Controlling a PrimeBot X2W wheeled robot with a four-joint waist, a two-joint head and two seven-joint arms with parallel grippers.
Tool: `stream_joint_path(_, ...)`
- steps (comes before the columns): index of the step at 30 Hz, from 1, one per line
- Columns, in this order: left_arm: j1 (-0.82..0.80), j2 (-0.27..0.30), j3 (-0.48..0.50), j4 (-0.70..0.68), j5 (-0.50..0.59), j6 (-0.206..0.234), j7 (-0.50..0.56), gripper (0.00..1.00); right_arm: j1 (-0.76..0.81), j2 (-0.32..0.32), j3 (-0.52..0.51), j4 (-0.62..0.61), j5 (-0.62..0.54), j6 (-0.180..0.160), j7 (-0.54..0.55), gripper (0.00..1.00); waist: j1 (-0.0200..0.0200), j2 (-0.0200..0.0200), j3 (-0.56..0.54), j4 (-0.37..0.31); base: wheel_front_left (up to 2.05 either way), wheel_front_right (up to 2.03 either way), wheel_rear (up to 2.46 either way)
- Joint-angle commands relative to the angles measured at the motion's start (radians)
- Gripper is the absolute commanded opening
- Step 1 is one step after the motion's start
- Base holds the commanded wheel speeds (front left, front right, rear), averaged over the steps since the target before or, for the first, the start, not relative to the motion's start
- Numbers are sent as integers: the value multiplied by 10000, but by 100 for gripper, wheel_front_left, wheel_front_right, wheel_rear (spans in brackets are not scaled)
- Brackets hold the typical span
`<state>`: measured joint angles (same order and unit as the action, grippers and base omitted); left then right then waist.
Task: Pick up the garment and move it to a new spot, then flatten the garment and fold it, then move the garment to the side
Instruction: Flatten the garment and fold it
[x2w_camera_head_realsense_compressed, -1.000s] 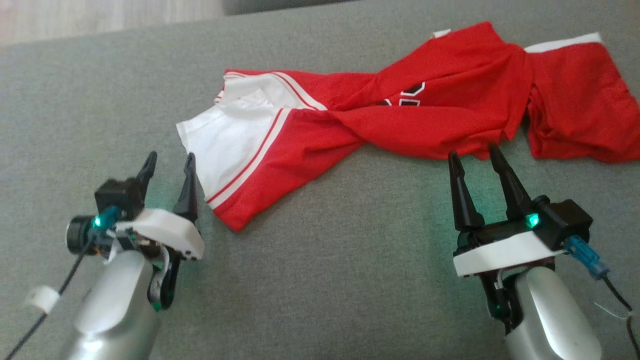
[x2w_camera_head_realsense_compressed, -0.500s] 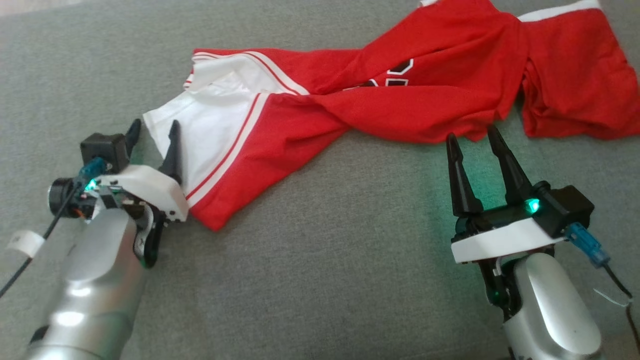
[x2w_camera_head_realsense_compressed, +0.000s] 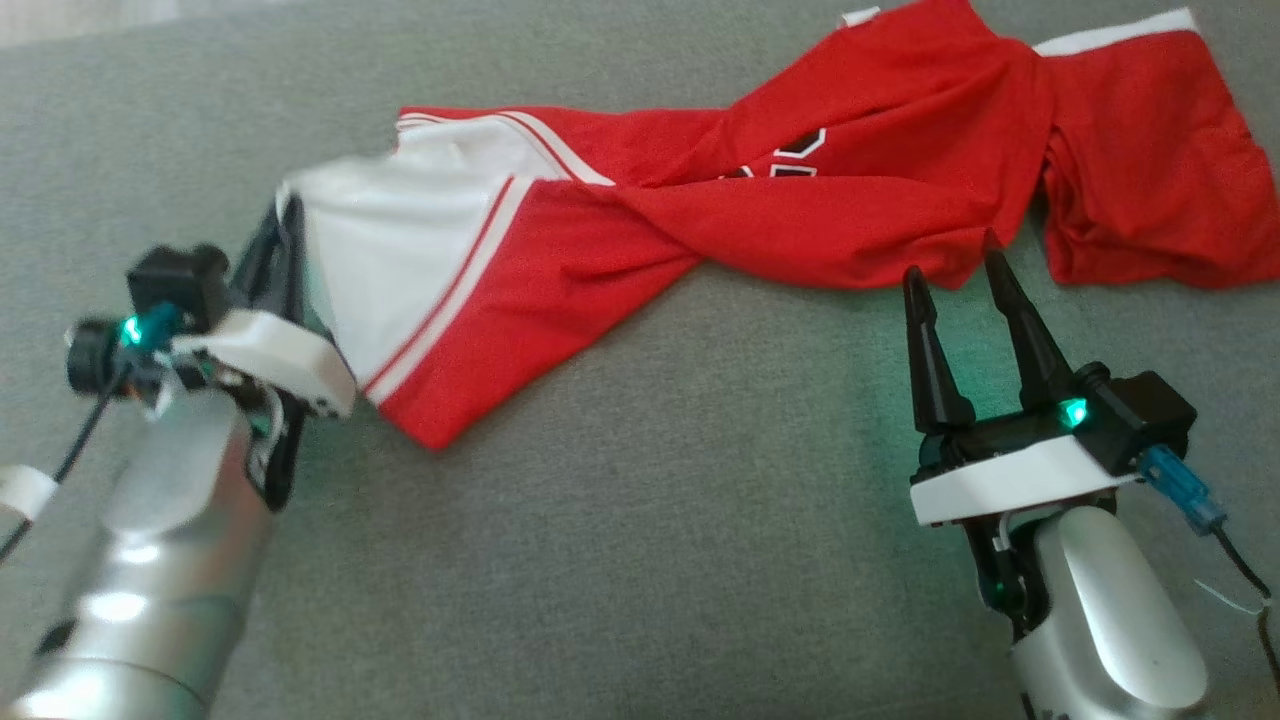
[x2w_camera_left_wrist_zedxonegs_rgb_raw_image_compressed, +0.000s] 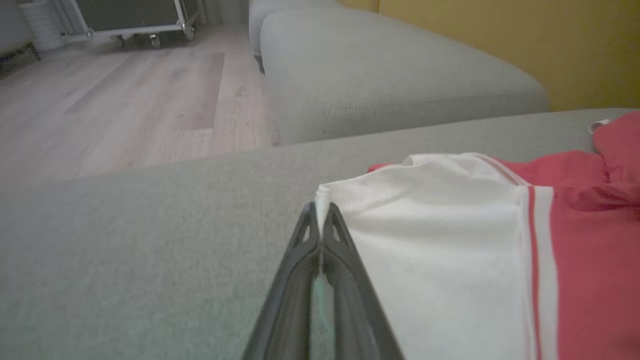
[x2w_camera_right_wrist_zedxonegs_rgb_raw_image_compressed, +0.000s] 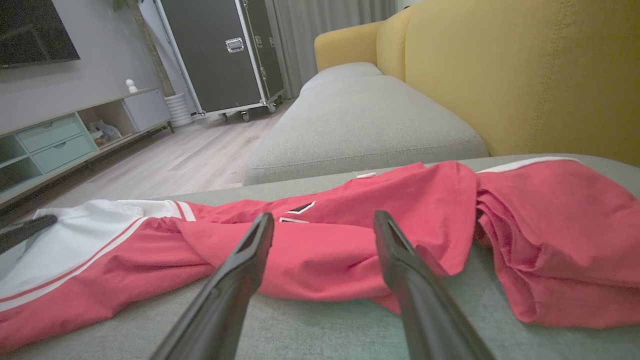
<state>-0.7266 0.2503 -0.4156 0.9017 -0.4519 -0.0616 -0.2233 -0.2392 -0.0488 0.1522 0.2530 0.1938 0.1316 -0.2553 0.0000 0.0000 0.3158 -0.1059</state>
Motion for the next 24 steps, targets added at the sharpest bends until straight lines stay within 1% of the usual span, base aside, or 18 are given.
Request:
stream_joint_path(1,-631,551,360,-441,162,61,-210,0,-200,-14,212,-250,41,-9,-65,100,0,0,-157,150,0,0,0)
stream_joint_path(4,-809,805,418,-1249,462,45,-358,0,-179,-14,224,-176,49,-9,-65,100,0,0,-353,321,0,0,0)
stream_joint_path(7,-855,1094,628,-2598,823,16,-378,0,-139,-14,215,-87,56,-9,-65,100,0,0,-504,496,0,0,0)
stream_joint_path(10,-667,1359,780,-3963,1222,-84,-381,0,-98,-14,203,-2,61,-9,-65,100,0,0,-645,676,0,0,0)
stream_joint_path(12,-440,1542,678,-4683,1502,-231,-382,0,-61,-14,196,62,74,-9,-65,100,0,0,-748,782,0,0,0)
stream_joint_path(16,217,2185,-173,-5590,2151,-541,-383,0,13,-14,194,205,112,-9,-65,100,0,0,-961,943,0,0,0)
stream_joint_path(19,779,2894,-984,-6150,2489,-649,-383,0,45,-14,181,299,134,-9,-65,100,0,0,-1077,1016,0,0,0)
stream_joint_path(24,1737,3942,-1909,-7435,2347,-683,-384,0,110,-14,116,425,193,-9,-65,100,0,0,-1253,1117,0,0,0)
